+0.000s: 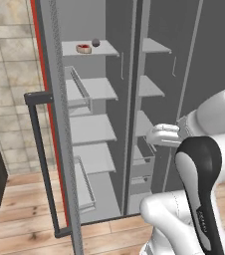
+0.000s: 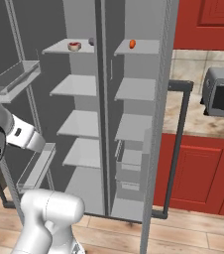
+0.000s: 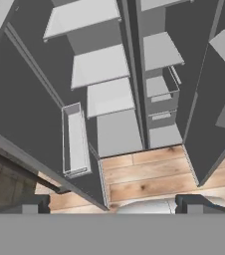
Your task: Pick up the frozen steak from the freezer, place it on any shelf in the fridge, and close the fridge and freezer doors when done.
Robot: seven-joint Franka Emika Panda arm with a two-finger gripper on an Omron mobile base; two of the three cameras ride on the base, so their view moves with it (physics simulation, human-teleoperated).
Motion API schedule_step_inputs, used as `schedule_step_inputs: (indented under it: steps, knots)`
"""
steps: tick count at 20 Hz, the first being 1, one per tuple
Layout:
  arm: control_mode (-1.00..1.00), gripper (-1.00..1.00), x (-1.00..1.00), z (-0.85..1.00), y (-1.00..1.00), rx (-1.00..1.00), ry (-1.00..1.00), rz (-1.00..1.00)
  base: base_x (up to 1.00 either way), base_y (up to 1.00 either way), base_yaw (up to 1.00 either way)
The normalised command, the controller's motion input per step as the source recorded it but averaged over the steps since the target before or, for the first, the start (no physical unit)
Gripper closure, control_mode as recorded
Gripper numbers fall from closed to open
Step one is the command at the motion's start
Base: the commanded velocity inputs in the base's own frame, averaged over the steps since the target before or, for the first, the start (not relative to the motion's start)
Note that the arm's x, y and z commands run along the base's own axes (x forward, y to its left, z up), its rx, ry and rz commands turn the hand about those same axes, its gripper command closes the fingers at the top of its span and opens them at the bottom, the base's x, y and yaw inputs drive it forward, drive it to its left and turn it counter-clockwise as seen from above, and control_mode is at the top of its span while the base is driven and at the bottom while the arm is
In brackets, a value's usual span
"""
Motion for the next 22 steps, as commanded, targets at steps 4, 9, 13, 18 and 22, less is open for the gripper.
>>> schedule_step_inputs:
  steps: [4, 9, 13, 18, 22]
  knots:
    - [-1.0, -1.0, -0.7, 0.02, 0.35, 0.0, -0.01, 0.0, 0.0, 0.0, 0.0]
    - [-1.0, -1.0, -0.62, 0.05, 0.87, -0.04, -0.16, -0.03, 0.0, 0.0, 0.0]
    - [-1.0, -1.0, -0.11, 0.11, 1.0, -0.16, -0.29, -0.04, 0.0, 0.0, 0.0]
    - [-1.0, -1.0, 0.15, 0.04, 1.0, -0.19, -0.36, -0.11, 0.0, 0.0, 0.0]
    - [-1.0, -1.0, 0.5, 0.0, 1.0, -0.13, -0.28, -0.19, 0.0, 0.0, 0.0]
